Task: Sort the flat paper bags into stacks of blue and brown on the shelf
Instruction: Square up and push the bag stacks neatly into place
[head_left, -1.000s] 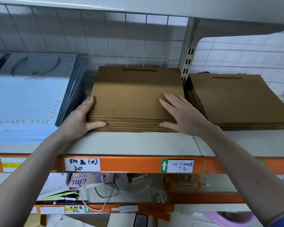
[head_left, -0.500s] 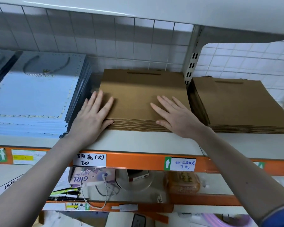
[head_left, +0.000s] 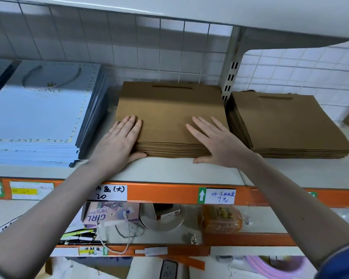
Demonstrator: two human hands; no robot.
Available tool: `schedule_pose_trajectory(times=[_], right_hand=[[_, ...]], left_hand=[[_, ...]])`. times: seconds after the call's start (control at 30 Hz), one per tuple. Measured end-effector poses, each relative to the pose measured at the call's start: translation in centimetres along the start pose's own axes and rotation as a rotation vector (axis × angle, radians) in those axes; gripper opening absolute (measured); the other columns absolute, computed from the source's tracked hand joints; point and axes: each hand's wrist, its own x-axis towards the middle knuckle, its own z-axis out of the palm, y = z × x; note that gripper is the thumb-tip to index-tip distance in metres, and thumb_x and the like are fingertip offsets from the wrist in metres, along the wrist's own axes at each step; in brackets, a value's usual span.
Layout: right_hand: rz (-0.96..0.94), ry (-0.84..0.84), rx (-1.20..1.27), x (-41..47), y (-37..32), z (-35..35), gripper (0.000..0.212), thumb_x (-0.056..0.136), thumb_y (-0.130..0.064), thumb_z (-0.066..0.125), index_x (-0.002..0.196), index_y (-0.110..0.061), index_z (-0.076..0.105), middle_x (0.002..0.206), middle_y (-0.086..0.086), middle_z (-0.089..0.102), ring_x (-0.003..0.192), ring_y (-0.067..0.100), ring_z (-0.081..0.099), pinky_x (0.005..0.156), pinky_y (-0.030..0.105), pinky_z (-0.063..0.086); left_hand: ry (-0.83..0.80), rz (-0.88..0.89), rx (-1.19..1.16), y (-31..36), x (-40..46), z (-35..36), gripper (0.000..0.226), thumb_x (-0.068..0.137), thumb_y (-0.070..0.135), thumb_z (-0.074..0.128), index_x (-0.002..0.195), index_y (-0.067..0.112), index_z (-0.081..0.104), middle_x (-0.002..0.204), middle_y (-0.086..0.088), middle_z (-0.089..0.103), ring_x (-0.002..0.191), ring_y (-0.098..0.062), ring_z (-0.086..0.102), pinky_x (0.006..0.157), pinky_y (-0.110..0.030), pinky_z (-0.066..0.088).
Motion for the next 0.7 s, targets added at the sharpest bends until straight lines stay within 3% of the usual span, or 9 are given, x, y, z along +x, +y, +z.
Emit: schedule_pose_trajectory(times=[0.1,0.3,0.4,0.6,0.7], right_hand=[[0.022,0.003,-0.031,-0.2,0.9,-0.1,0.099,0.081,-0.07,0.044,0.151,-0.018,-0.003,0.159,0.011,-0.003,0.146,0.022,-0.002,0.115,0.037,-0.009],[-0.031,-0.037,-0.117,0.4,2.2,-0.5,0.099,0.074,-0.076,0.027,0.148,-0.01,0.026,0.151,0.02,0.028,0.138,0.031,0.032,0.113,0.049,0.016],[-0.035,-0.008,-0.107,0.4,2.2,-0.1,0.097,0.074,-0.074,0.029,0.146,-0.009,0.03,0.15,0.021,0.031,0.137,0.031,0.035,0.111,0.051,0.022],[-0.075,0.121,-0.104,0.5,2.0,0.1,0.095,0.075,-0.062,0.06,0.147,-0.01,0.028,0.151,0.02,0.028,0.138,0.031,0.033,0.113,0.047,0.016],[-0.053,0.097,-0.079,0.7,1.5,0.0,0.094,0.077,-0.06,0.061,0.149,-0.012,0.023,0.154,0.018,0.021,0.141,0.029,0.025,0.115,0.044,0.009]], left_hand=[[0.012,0.037,0.002,0.4,0.5,-0.1,0.094,0.074,0.046,0.072,0.146,0.004,0.028,0.151,-0.021,0.028,0.14,-0.035,0.026,0.113,-0.038,0.012],[0.015,0.087,-0.032,0.5,1.2,-0.5,0.096,0.075,0.045,0.071,0.149,0.012,0.02,0.155,-0.017,0.017,0.144,-0.03,0.014,0.115,-0.032,0.002],[0.003,0.098,-0.058,0.6,1.4,-0.6,0.096,0.079,0.045,0.068,0.151,0.014,0.013,0.158,-0.011,0.009,0.146,-0.023,0.006,0.114,-0.027,-0.006],[0.009,0.14,0.001,1.0,1.9,-1.2,0.097,0.072,0.033,0.079,0.148,0.011,0.023,0.156,-0.013,0.018,0.145,-0.027,0.014,0.115,-0.033,-0.002],[0.01,0.103,-0.002,1.1,1.9,-1.4,0.094,0.075,0.033,0.076,0.149,0.014,0.022,0.156,-0.012,0.016,0.145,-0.026,0.012,0.115,-0.031,-0.004]])
